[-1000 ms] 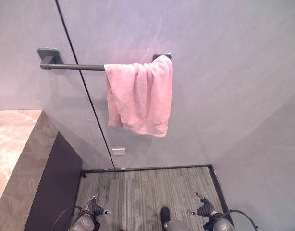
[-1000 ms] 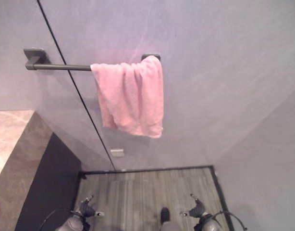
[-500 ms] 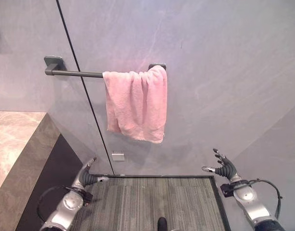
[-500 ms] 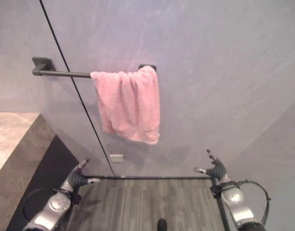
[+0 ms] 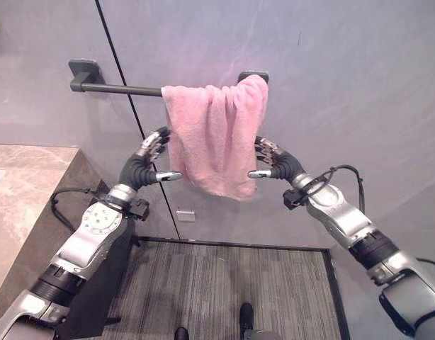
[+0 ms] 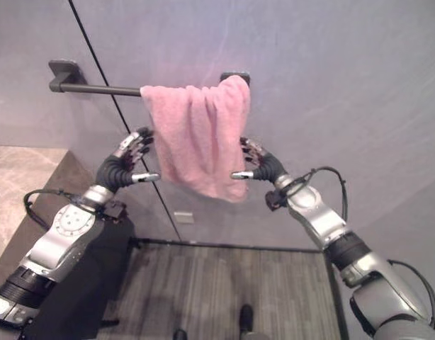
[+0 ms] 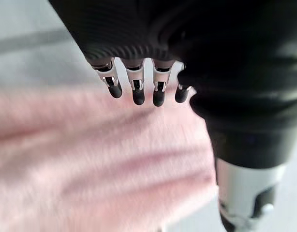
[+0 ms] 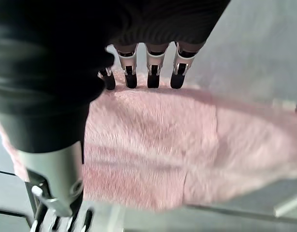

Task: Put brush and paste in cup on sink, flatten towel.

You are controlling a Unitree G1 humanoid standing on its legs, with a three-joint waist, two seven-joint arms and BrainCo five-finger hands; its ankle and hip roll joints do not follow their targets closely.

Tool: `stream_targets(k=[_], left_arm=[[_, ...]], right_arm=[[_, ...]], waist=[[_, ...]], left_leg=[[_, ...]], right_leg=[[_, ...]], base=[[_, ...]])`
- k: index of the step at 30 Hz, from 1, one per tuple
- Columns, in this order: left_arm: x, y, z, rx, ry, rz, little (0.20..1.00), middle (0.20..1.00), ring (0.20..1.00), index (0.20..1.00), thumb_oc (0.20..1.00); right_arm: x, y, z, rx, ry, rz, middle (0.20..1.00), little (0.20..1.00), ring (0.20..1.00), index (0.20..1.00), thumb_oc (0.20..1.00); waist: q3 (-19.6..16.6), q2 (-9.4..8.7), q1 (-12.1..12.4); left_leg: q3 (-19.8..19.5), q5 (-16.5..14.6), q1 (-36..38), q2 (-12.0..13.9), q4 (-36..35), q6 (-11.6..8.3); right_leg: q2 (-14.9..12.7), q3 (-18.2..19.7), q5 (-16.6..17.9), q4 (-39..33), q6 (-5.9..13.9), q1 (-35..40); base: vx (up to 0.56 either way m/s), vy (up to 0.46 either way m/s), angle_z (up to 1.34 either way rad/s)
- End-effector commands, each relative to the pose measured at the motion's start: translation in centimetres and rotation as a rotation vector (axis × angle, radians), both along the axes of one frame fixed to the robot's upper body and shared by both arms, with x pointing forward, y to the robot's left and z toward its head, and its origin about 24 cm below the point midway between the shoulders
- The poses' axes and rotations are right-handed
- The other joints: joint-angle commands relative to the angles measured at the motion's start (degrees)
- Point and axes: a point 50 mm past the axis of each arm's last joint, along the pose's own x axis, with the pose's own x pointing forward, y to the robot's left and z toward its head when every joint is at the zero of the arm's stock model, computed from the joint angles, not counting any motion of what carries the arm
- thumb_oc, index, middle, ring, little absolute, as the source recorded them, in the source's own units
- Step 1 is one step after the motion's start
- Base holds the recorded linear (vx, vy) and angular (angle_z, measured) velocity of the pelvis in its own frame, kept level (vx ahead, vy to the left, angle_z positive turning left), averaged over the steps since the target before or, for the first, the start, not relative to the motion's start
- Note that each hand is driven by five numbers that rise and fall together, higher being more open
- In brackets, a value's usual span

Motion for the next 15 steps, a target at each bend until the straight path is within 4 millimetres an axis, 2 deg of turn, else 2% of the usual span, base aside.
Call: stream_targets(k=[1,9,14,15], left_arm=[[1.6,-0.2,2.1,-0.002,-0.056,-0.022,1.000,1.000,1.000,1.000,1.000],[2.8,-1.2,2.8,-0.031,-0.079,0.031,1.000,1.000,1.000,1.000,1.000],[2.3,-0.8,3.1,-0.046,-0.098,0.039,1.000,1.000,1.000,1.000,1.000],[1.6,-0.5,3.4,-0.046,-0.112,0.026,1.000,1.000,1.000,1.000,1.000]], right_arm=[[1.4,0.9,1.2,0.118,0.042,0.015,1.000,1.000,1.000,1.000,1.000],[2.3,2.4,2.6,0.174,0.009,-0.038,1.000,1.000,1.000,1.000,1.000],[2.4,2.4,3.0,0.180,-0.005,-0.043,1.000,1.000,1.000,1.000,1.000],[2.4,2.3,3.1,0.184,-0.007,-0.048,1.000,1.000,1.000,1.000,1.000]], waist=[[-0.9,-1.70,1.0],[0.6,-1.67,1.2],[0.7,-1.75,1.5],[0.6,-1.81,1.9]], left_leg=[[1.1,3.0,-3.2,-1.0,0.1,1.00],[0.8,3.9,-5.8,-0.9,0.1,0.90],[0.6,3.7,-5.7,-0.9,0.1,0.91],[0.6,3.5,-5.2,-0.9,0.1,0.98]], right_leg=[[-6.0,-0.1,3.1,-0.1,7.21,0.9],[-6.2,-0.4,4.3,-0.1,7.34,-1.3],[-6.3,-0.5,4.2,-0.1,7.32,-1.1],[-6.3,-0.6,4.0,-0.1,7.27,-0.6]], base=[[-0.04,0.015,0.03],[-0.02,0.002,0.01],[0.02,0.001,0.01],[0.07,0.000,0.00]])
